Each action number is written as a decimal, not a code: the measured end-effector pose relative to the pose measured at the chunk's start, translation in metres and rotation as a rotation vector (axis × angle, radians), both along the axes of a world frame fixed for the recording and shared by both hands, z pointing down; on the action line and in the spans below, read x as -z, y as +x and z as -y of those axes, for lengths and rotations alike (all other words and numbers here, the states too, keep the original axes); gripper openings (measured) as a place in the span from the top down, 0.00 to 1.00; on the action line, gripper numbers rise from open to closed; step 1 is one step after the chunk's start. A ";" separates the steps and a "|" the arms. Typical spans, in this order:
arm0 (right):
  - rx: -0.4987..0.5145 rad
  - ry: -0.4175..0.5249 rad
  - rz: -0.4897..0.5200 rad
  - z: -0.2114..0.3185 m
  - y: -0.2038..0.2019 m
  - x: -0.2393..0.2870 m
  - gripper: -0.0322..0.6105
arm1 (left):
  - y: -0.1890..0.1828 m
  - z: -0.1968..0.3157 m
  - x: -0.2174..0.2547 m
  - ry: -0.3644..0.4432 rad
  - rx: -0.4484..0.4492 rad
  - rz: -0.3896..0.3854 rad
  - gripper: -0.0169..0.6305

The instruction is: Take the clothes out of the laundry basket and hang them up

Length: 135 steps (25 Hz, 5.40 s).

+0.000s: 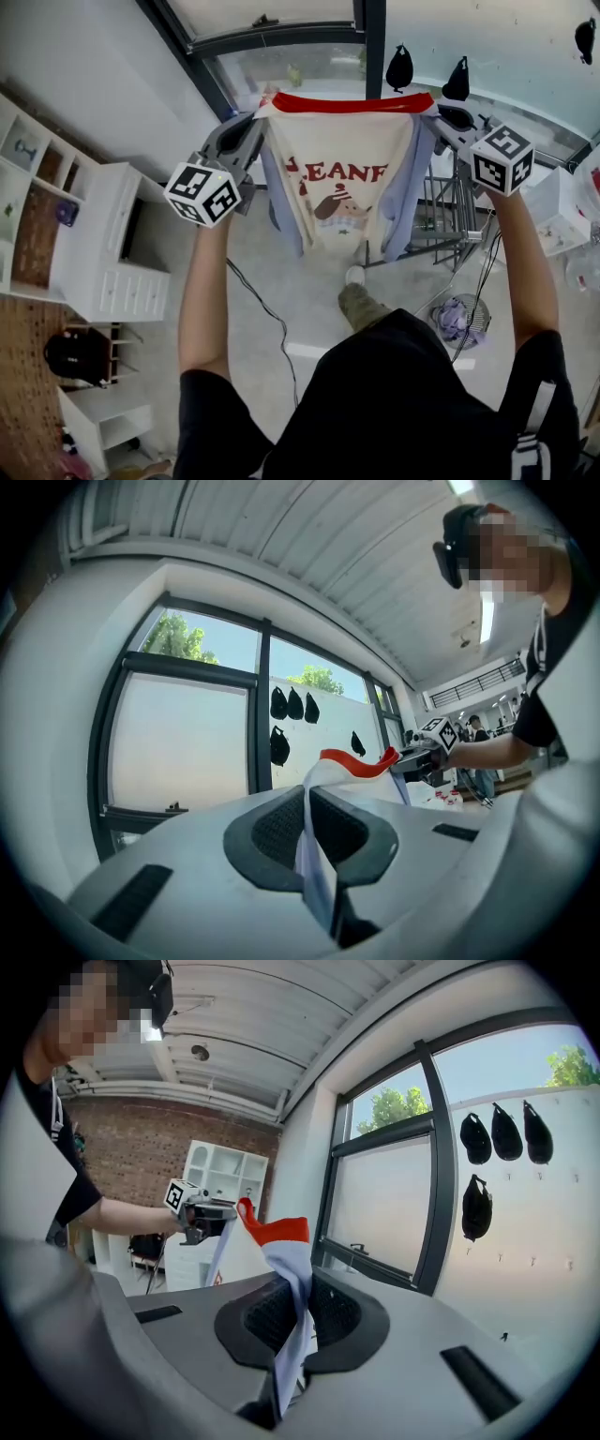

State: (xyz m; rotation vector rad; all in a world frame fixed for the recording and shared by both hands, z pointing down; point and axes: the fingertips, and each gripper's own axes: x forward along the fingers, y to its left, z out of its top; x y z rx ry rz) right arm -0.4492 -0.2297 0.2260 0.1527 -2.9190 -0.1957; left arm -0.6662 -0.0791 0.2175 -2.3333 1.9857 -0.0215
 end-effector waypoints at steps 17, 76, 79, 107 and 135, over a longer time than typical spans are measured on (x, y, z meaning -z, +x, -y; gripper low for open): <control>-0.084 -0.257 -0.205 0.174 -0.118 -0.192 0.94 | -0.140 0.211 -0.198 -0.409 0.070 -0.073 0.95; -0.558 -0.410 -0.567 0.206 -0.113 -0.403 0.56 | -0.197 0.184 -0.366 -0.620 -0.010 -0.215 0.62; -0.589 -0.465 -0.463 0.173 -0.108 -0.375 0.56 | -0.189 0.170 -0.343 -0.539 -0.038 -0.246 0.62; -1.267 -0.597 0.143 -0.147 0.276 -0.292 0.95 | 0.205 0.052 -0.292 -0.434 -0.501 -0.382 0.95; -1.628 -0.695 0.227 -0.280 0.696 -0.395 0.95 | 0.786 0.003 -0.442 -0.859 -0.964 -0.143 0.95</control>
